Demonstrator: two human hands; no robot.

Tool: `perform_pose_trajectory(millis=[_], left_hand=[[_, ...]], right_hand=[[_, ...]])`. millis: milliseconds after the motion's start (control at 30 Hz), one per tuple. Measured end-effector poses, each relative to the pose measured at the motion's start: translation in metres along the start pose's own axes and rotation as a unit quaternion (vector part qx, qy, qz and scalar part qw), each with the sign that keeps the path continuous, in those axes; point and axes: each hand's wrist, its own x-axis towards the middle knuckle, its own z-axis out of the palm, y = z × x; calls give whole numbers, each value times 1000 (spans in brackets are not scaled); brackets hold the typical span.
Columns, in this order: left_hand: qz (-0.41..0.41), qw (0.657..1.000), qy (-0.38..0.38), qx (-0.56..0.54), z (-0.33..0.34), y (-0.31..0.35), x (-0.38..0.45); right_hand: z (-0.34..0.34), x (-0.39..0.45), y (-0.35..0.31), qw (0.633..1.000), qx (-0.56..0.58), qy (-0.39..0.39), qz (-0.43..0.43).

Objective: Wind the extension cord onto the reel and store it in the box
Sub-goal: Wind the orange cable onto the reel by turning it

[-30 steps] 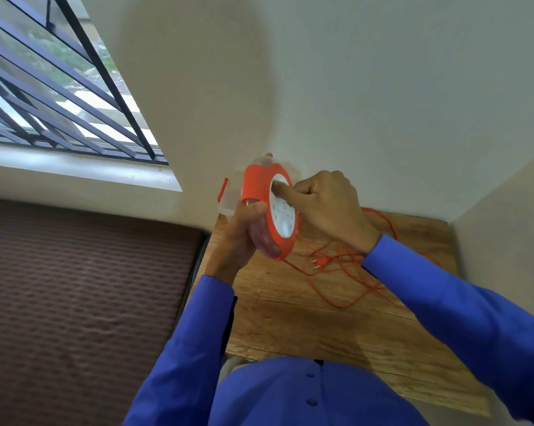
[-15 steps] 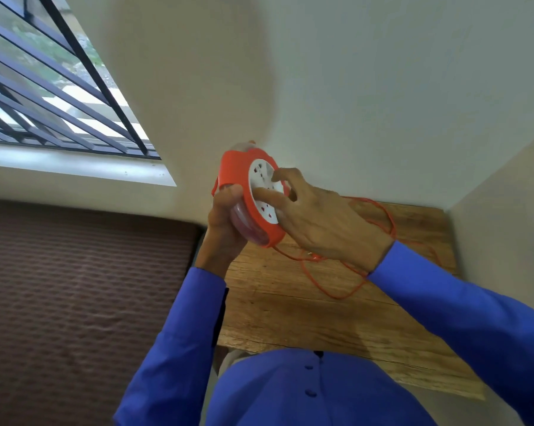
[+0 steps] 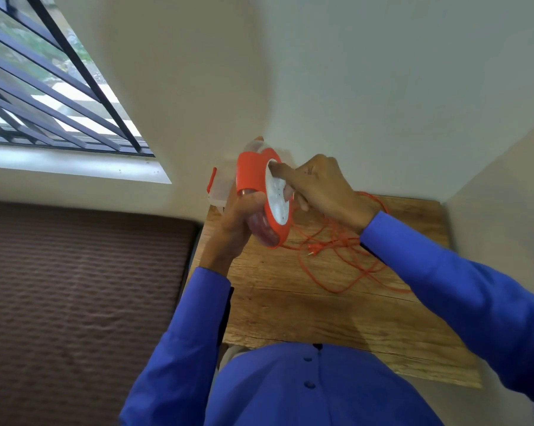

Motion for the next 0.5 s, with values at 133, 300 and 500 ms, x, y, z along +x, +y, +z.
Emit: perform_pose_trajectory(millis=[133, 300, 500], left_hand=[[38, 997, 16, 73, -10, -5, -4], [11, 1000, 11, 19, -9, -7, -8], [37, 995, 23, -94, -12, -12, -7]], right_hand=[[5, -6, -4, 980, 79, -121, 138], [5, -14, 1, 991, -129, -7, -31], [-2, -33, 8, 929, -250, -82, -261]])
